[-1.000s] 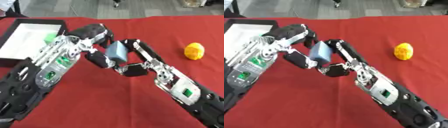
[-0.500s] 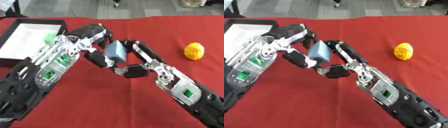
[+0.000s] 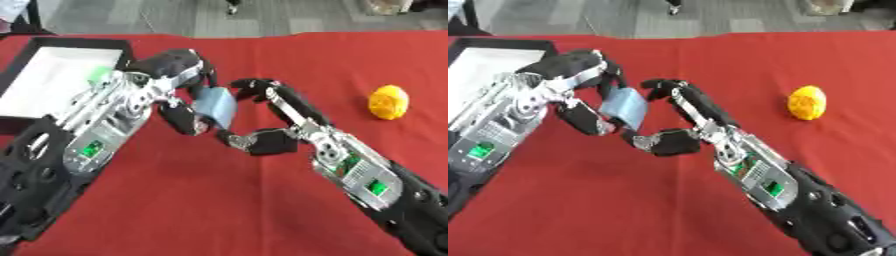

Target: Pick up the objects with one hand, pass them to the other hand, and then place them into the box on the other side of the table.

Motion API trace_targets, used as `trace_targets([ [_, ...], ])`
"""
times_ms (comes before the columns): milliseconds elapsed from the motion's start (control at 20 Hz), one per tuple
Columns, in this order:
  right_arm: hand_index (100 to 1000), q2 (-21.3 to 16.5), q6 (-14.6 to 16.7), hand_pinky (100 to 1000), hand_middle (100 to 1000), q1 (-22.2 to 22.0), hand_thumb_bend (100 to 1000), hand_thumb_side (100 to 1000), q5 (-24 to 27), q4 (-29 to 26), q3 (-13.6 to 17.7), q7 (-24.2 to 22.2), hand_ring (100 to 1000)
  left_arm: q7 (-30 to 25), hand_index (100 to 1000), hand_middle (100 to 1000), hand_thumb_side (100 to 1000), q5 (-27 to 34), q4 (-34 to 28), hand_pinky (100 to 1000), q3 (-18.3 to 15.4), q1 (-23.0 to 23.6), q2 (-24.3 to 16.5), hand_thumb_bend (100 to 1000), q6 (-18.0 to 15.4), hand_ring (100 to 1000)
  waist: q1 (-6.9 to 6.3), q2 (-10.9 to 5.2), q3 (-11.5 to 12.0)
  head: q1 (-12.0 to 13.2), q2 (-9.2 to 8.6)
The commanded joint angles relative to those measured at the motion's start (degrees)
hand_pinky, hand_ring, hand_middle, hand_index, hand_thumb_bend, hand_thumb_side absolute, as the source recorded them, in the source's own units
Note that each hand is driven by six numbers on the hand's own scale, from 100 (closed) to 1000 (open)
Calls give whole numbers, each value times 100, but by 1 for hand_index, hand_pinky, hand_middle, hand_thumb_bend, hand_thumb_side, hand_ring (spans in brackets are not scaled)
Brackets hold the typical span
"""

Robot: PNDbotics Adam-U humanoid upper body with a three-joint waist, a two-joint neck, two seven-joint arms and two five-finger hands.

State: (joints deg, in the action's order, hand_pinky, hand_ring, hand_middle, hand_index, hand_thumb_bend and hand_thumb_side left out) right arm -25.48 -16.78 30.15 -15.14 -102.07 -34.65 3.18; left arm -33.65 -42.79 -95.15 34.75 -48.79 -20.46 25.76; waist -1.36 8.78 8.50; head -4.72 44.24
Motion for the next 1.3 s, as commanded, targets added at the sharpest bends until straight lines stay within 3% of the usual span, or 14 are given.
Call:
trace_targets([
  [50,881,-94,-81,809,705,41,492,439,-78,-95,90,61,824,-22,400,381,100,-74,-127,684,-126,-50,-172,100,-19,563,-44,-81,-5,3,-12],
  [750,878,-132,-120,810,702,-41,472,435,-66,-97,79,58,823,323,399,377,100,-134,-654,683,-704,191,-714,100,181,558,-28,-78,27,-22,-12],
  [1000,878,-172,-104,808,703,-58,469,434,-65,-150,85,15,823,491,403,383,100,-138,-777,685,-1012,122,-1254,100,274,556,-19,-73,19,23,-12],
  [1300,877,-280,-116,809,705,-56,456,416,-19,-403,147,-4,822,882,401,387,100,106,-273,687,-1405,-6,-1883,100,511,558,18,-25,-24,239,-12],
])
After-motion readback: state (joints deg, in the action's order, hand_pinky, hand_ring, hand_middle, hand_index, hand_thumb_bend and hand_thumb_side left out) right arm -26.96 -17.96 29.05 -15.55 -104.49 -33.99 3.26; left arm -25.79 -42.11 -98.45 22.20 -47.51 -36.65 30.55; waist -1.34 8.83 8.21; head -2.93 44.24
